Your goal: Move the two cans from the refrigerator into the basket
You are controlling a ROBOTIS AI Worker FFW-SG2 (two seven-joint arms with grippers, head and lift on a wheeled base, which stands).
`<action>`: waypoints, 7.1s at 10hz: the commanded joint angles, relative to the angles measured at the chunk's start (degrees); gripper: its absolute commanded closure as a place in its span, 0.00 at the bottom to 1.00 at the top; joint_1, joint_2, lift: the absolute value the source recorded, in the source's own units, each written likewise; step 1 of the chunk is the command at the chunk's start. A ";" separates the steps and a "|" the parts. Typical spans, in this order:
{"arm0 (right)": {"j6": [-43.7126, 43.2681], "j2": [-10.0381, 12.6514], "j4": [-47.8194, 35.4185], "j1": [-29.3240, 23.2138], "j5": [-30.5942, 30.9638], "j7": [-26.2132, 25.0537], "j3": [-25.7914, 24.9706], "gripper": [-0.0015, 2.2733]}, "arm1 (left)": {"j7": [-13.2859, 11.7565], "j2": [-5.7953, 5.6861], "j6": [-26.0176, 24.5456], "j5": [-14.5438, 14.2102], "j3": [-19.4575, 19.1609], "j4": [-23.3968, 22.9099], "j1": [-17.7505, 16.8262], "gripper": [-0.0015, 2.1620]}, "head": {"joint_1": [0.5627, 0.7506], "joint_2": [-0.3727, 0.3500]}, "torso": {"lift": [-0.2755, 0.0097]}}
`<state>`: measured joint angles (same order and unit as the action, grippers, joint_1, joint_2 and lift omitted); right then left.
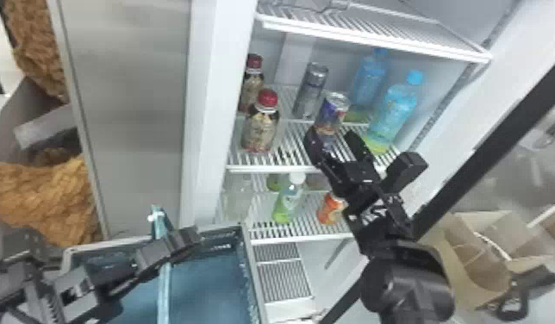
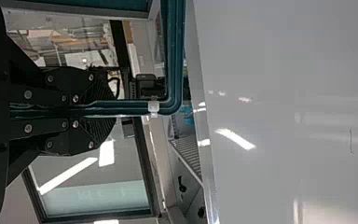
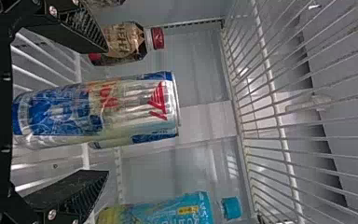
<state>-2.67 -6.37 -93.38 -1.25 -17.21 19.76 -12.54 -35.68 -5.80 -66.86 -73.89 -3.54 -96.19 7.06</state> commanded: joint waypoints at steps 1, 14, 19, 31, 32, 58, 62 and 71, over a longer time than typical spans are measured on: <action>0.00 -0.31 1.34 1.25 0.18 -0.25 0.31 0.05 | 0.00 0.00 0.06 -0.03 0.00 0.07 0.11 0.55 | 0.70 0.03 | 0.86; 4.36 -1.45 1.62 3.79 1.10 -3.76 2.94 0.56 | 0.00 0.09 0.34 -0.26 0.11 0.21 0.25 0.55 | 0.70 0.07 | 0.86; 13.64 -1.45 -19.33 -8.59 0.30 -8.07 0.54 0.56 | 0.00 0.18 0.34 -0.49 0.00 0.21 0.39 0.55 | 0.70 0.04 | 0.86; 30.65 -1.98 -42.25 -30.67 -12.61 -2.53 4.42 0.56 | 0.00 0.18 0.34 -0.61 -0.12 0.21 0.39 0.55 | 0.70 0.14 | 0.86; 31.36 -1.98 -42.25 -30.81 -14.10 -2.18 5.91 0.56 | 0.00 0.09 0.20 -0.38 -0.23 0.21 0.53 0.55 | 0.70 0.16 | 0.86; 30.80 -0.48 -40.56 -27.29 -8.96 -1.13 -2.43 0.13 | 0.00 0.35 0.34 -0.61 0.11 0.21 0.11 0.55 | 0.70 0.09 | 0.86; 28.69 -0.48 -37.33 -22.65 -7.58 -2.97 -3.80 0.13 | 0.00 0.35 0.48 -0.95 0.68 0.21 -0.59 0.55 | 0.70 0.05 | 0.86; 26.58 -1.19 -21.58 -6.90 -2.10 -5.08 -4.26 0.13 | 0.00 0.27 0.62 -1.52 0.68 0.21 -0.88 0.55 | 0.70 0.03 | 0.86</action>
<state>23.93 -7.55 -116.07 -9.01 -19.74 14.67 -16.77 -35.68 -5.54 -66.28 -75.39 -2.84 -95.97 6.20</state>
